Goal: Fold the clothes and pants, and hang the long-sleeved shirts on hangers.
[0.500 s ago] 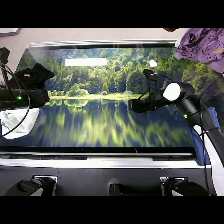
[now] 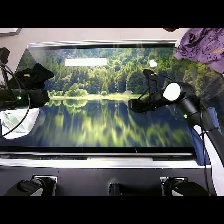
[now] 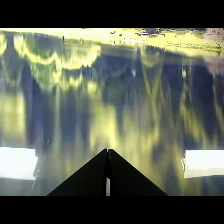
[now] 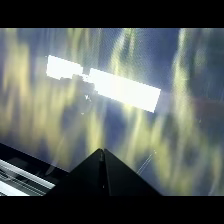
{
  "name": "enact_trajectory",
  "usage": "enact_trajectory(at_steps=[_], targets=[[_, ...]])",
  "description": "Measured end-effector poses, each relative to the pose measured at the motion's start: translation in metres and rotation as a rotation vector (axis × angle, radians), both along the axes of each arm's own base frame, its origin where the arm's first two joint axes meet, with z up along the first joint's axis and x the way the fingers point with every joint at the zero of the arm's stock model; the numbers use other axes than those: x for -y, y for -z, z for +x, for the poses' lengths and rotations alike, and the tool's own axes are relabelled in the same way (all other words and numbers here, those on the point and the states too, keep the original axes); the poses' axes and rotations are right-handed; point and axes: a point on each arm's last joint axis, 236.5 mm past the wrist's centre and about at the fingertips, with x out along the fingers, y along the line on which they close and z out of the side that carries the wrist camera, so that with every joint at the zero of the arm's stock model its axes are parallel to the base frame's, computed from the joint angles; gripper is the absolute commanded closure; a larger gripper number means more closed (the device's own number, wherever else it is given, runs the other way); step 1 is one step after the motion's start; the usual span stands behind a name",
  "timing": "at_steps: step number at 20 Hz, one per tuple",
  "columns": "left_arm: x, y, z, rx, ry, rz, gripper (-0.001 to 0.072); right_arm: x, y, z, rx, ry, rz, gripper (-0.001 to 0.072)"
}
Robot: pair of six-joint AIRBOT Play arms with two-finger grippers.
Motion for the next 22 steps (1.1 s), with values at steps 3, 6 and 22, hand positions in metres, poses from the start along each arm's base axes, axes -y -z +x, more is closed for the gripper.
enact_trajectory(at_steps=[3, 6, 22], targets=[[0.0, 0.0, 0.0, 0.0, 0.0, 0.0, 0.0687, 0.0, 0.0, 0.0, 0.0, 0.0, 0.0, 0.0678], [0.0, 0.0, 0.0, 0.0, 0.0, 0.0, 0.0687, 0.0, 0.0, 0.0, 0.0, 0.0, 0.0, 0.0678], [-0.07, 0.037, -0.007, -0.152, -0.274, 0.08, -0.0013, 0.0, 0.0, 0.0, 0.0, 0.0, 0.001, 0.0678]])
